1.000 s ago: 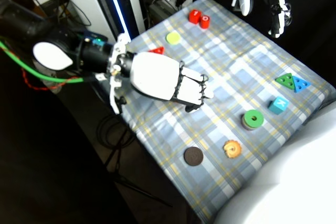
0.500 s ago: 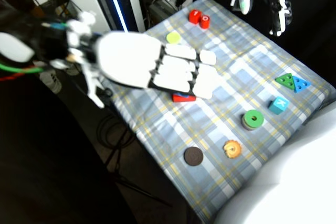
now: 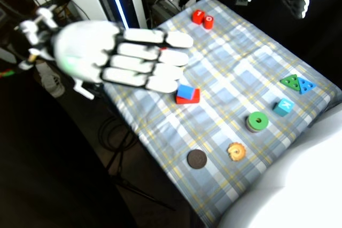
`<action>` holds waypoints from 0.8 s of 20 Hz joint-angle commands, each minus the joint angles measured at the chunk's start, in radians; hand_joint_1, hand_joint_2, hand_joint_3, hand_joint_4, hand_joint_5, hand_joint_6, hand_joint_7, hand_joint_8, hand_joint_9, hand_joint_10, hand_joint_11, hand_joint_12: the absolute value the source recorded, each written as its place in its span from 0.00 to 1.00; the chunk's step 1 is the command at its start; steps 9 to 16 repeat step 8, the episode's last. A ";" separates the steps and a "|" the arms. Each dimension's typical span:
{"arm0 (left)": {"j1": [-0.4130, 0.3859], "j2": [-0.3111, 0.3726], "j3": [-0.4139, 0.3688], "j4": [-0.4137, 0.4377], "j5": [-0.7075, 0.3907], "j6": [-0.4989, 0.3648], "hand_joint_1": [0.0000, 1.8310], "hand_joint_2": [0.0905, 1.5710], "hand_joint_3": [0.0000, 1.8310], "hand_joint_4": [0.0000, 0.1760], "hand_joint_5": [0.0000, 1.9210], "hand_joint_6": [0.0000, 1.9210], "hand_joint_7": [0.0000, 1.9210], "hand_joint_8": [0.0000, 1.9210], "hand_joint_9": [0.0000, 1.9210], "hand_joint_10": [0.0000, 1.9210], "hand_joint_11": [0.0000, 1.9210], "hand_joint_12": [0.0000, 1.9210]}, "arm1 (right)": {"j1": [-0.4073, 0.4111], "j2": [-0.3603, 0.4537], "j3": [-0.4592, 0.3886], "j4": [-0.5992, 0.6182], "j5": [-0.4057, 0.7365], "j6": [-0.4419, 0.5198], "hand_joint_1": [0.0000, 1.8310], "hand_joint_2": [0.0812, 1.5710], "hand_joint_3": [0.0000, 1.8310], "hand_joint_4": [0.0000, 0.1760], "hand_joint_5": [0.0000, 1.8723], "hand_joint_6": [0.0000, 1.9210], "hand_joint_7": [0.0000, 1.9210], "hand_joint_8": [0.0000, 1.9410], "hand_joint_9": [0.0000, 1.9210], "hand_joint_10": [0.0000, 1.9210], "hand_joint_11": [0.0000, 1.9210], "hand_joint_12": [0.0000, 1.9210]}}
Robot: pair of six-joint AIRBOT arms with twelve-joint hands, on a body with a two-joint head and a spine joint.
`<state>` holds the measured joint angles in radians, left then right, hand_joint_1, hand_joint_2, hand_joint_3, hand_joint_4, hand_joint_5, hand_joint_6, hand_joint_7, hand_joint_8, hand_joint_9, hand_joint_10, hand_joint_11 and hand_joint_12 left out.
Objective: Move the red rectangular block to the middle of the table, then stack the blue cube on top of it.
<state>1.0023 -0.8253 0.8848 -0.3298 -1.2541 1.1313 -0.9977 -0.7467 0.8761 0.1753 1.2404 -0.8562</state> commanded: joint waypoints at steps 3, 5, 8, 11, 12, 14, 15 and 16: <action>-0.005 0.012 0.008 0.036 -0.245 -0.059 0.23 0.88 0.00 0.67 0.00 0.00 0.00 0.00 0.00 0.00 0.00 0.01 | -0.009 0.023 -0.012 0.008 0.261 0.026 0.17 0.73 0.00 0.28 0.00 0.00 0.00 0.00 0.00 0.00 0.00 0.00; -0.005 0.024 -0.003 0.057 -0.338 -0.059 0.27 0.87 0.00 0.67 0.00 0.00 0.00 0.00 0.00 0.00 0.00 0.00 | -0.024 0.035 -0.017 0.008 0.349 0.044 0.22 0.71 0.00 0.40 0.00 0.00 0.00 0.00 0.00 0.00 0.00 0.00; -0.004 0.038 -0.013 0.090 -0.414 -0.059 0.40 0.87 0.00 0.95 0.00 0.00 0.00 0.00 0.00 0.00 0.00 0.00 | -0.035 0.048 -0.022 -0.007 0.422 0.052 0.16 0.79 0.00 0.32 0.00 0.00 0.00 0.00 0.00 0.00 0.02 0.01; -0.004 0.038 -0.013 0.090 -0.414 -0.059 0.40 0.87 0.00 0.95 0.00 0.00 0.00 0.00 0.00 0.00 0.00 0.00 | -0.035 0.048 -0.022 -0.007 0.422 0.052 0.16 0.79 0.00 0.32 0.00 0.00 0.00 0.00 0.00 0.00 0.02 0.01; -0.004 0.038 -0.013 0.090 -0.414 -0.059 0.40 0.87 0.00 0.95 0.00 0.00 0.00 0.00 0.00 0.00 0.00 0.00 | -0.035 0.048 -0.022 -0.007 0.422 0.052 0.16 0.79 0.00 0.32 0.00 0.00 0.00 0.00 0.00 0.00 0.02 0.01; -0.004 0.038 -0.013 0.090 -0.414 -0.059 0.40 0.87 0.00 0.95 0.00 0.00 0.00 0.00 0.00 0.00 0.00 0.00 | -0.035 0.048 -0.022 -0.007 0.422 0.052 0.16 0.79 0.00 0.32 0.00 0.00 0.00 0.00 0.00 0.00 0.02 0.01; -0.004 0.038 -0.013 0.090 -0.414 -0.059 0.40 0.87 0.00 0.95 0.00 0.00 0.00 0.00 0.00 0.00 0.00 0.00 | -0.035 0.048 -0.022 -0.007 0.422 0.052 0.16 0.79 0.00 0.32 0.00 0.00 0.00 0.00 0.00 0.00 0.02 0.01; -0.004 0.038 -0.013 0.090 -0.414 -0.059 0.40 0.87 0.00 0.95 0.00 0.00 0.00 0.00 0.00 0.00 0.00 0.00 | -0.035 0.048 -0.022 -0.007 0.422 0.052 0.16 0.79 0.00 0.32 0.00 0.00 0.00 0.00 0.00 0.00 0.02 0.01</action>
